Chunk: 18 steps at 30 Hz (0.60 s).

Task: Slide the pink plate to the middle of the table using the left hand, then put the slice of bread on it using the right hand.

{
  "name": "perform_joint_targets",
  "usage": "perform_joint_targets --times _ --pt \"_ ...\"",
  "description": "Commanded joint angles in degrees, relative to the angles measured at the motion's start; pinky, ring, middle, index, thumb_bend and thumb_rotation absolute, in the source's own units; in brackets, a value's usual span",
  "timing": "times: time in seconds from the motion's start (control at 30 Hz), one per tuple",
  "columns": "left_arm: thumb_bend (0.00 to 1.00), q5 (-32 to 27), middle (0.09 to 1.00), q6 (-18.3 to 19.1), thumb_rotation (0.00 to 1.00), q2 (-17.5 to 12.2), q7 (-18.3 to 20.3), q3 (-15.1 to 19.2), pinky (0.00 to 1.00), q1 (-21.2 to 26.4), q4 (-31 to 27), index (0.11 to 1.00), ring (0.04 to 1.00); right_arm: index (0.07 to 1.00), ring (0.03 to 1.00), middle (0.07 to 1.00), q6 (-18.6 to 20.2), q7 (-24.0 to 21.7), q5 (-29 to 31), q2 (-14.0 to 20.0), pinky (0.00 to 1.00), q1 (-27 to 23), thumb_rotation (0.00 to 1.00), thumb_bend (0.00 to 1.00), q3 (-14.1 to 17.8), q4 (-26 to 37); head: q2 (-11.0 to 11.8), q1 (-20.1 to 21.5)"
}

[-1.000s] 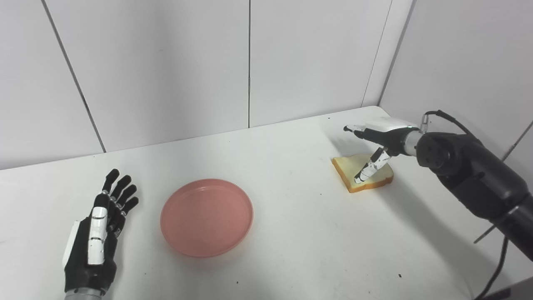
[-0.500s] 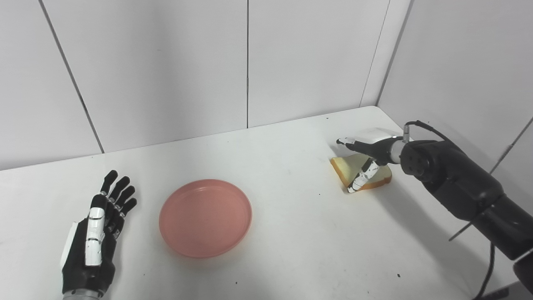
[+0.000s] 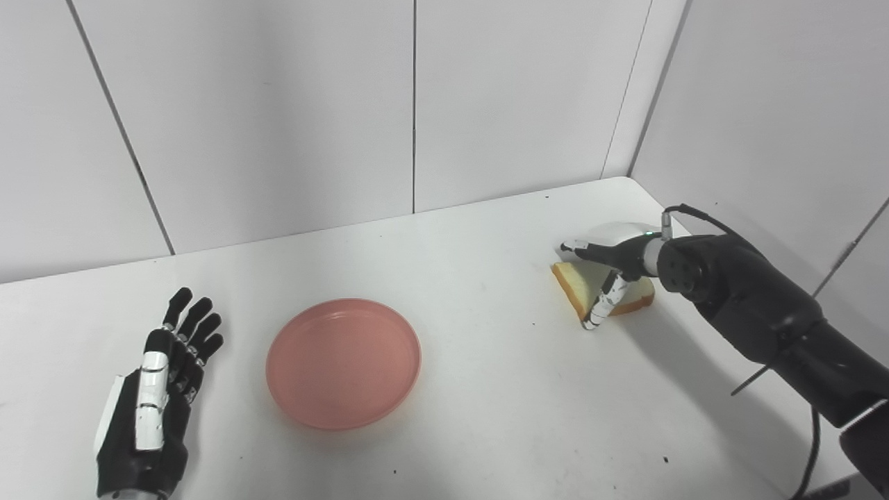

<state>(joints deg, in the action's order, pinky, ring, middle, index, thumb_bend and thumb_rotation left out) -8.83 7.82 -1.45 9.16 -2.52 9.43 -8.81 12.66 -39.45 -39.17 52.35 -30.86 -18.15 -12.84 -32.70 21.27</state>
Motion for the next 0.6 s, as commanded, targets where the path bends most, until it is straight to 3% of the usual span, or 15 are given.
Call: perform_joint_targets --times 0.0,0.1,0.33,0.57 --pt "0.59 -0.5 0.944 -0.7 1.0 -0.4 0.3 0.1 0.93 1.1 -1.7 0.936 0.934 1.0 1.0 1.0 -1.4 0.3 -0.7 1.8 1.0 -3.2 0.39 1.0 0.5 0.2 0.0 -0.1" --pt "0.59 -0.6 0.942 -0.2 1.0 -0.2 0.1 0.2 0.93 1.0 -2.1 0.935 0.931 1.0 1.0 1.0 -1.8 -0.5 -1.5 2.3 1.0 -3.6 0.41 1.0 -0.2 -0.5 -0.3 0.1" --pt "0.59 -1.1 0.949 0.7 1.0 -0.4 0.5 0.2 0.94 0.9 -3.0 0.938 0.938 1.0 1.0 1.0 2.9 -3.2 -1.8 1.8 0.93 -3.6 0.38 1.0 0.5 -0.2 -0.8 0.2" --pt "0.59 -1.4 0.954 1.4 1.0 -0.8 0.6 0.2 0.94 0.8 -3.5 0.946 0.939 1.0 0.97 1.0 3.1 -1.3 -0.5 1.1 0.86 -3.7 0.22 1.0 2.0 -3.4 -0.9 0.1"
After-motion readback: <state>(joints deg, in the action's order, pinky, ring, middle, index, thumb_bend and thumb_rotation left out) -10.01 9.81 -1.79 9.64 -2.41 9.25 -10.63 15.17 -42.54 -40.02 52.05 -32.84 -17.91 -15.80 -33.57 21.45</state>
